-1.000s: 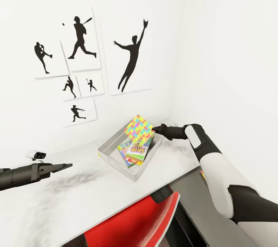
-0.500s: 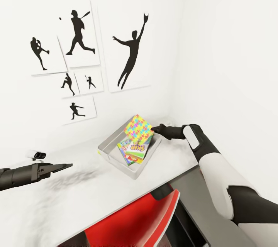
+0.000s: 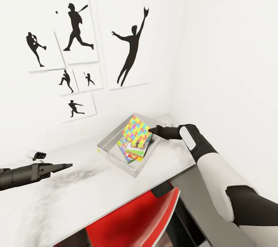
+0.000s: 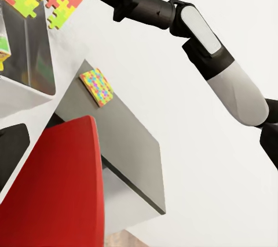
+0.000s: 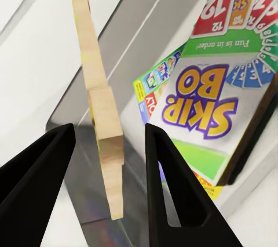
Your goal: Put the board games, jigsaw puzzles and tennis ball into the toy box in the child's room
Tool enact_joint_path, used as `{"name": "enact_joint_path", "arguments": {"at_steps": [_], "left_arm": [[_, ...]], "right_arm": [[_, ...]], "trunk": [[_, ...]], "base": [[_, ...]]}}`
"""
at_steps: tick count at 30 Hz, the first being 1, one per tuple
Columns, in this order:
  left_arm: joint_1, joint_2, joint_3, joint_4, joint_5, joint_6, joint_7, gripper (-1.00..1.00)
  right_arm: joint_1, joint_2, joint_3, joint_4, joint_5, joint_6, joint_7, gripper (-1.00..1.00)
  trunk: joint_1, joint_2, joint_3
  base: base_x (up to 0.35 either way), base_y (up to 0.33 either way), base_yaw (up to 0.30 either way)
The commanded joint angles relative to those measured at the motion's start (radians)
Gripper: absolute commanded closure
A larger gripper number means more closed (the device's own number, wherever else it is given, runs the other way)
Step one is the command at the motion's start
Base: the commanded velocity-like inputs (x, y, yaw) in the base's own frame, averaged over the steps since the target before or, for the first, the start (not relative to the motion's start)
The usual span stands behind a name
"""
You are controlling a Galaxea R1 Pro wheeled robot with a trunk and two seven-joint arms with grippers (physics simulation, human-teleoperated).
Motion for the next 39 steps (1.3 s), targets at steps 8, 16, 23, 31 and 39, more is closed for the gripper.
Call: {"name": "enact_joint_path", "arguments": {"at_steps": [8,16,23,31,39], "left_arm": [[-0.001,0.0,0.0,0.0,-0.001,0.011,-0.004,-1.0],[-0.001,0.0,0.0,0.0,0.0,0.011,-0.004,-1.0],[-0.001,0.0,0.0,0.0,0.0,0.011,-0.004,-1.0],[-0.001,0.001,0.0,0.0,0.0,0.011,-0.004,-1.0],[-0.001,0.002,0.0,0.0,0.0,0.011,-0.004,-1.0]], "right_arm": [[-0.001,0.0,0.001,0.0,0.005,0.001,0.003,1.0],[-0.001,0.001,0.001,0.0,0.004,-0.004,0.003,1.0],[-0.001,0.003,-0.002,0.0,0.003,-0.016,0.003,1.0],[-0.002,0.008,-0.002,0.0,0.003,-0.017,0.003,1.0],[-0.003,0.004,-0.005,-0.008,0.001,-0.017,0.003,1.0]], "trunk": [[0.001,-0.002,-0.015],[0.001,-0.002,-0.028],[0.001,-0.002,-0.04],[0.001,-0.002,-0.053],[0.001,-0.002,-0.066]], "base": [[0.0,0.0,0.0],[0.0,0.0,0.0],[0.0,0.0,0.0],[0.0,0.0,0.0],[0.0,0.0,0.0]]}}
